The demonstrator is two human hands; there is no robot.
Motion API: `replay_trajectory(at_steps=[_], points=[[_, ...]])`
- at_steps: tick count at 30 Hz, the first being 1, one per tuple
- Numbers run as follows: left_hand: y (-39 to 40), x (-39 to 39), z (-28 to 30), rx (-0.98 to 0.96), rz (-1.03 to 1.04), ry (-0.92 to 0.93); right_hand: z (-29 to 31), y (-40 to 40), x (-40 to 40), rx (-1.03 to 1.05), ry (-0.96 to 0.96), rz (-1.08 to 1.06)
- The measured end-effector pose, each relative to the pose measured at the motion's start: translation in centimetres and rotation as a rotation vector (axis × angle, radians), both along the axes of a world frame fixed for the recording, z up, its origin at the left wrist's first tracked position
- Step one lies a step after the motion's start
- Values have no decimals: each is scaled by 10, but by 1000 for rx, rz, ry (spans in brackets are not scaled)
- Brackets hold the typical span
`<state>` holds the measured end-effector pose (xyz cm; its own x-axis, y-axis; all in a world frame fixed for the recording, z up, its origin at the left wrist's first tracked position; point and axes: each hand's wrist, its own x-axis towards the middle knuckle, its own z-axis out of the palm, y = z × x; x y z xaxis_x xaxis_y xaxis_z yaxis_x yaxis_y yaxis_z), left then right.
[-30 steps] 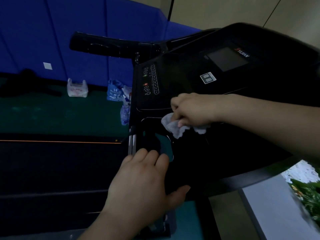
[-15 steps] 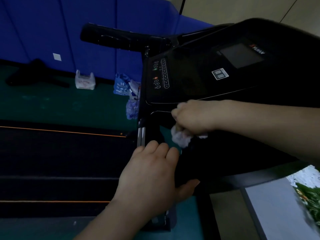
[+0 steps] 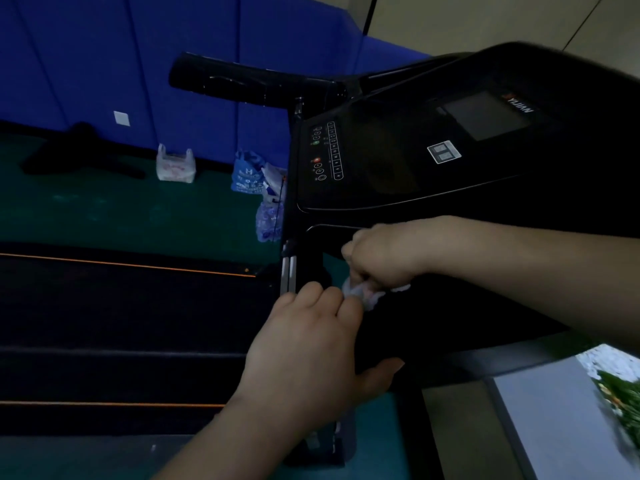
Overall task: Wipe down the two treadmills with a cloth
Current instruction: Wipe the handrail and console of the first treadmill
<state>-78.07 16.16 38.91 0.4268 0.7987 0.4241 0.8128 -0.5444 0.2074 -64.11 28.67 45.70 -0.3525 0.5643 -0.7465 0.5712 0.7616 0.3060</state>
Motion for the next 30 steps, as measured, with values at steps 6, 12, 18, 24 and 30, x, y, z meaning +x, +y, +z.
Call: replay_trajectory(at_steps=[6, 12, 18, 24, 30], points=[[-4, -9, 1, -33, -44, 31, -2, 0, 3, -40, -28, -198], [-15, -66, 5, 49, -10, -61, 45, -24, 21, -275, 462, -407], [-8, -133, -14, 15, 133, -91, -16, -37, -23, 4, 932, -240], [-3, -141, -20, 24, 96, -52, -45, -7, -46, 93, 700, 92], [0, -140, -22, 30, 109, -17, -50, 47, -32, 473, 717, -137]])
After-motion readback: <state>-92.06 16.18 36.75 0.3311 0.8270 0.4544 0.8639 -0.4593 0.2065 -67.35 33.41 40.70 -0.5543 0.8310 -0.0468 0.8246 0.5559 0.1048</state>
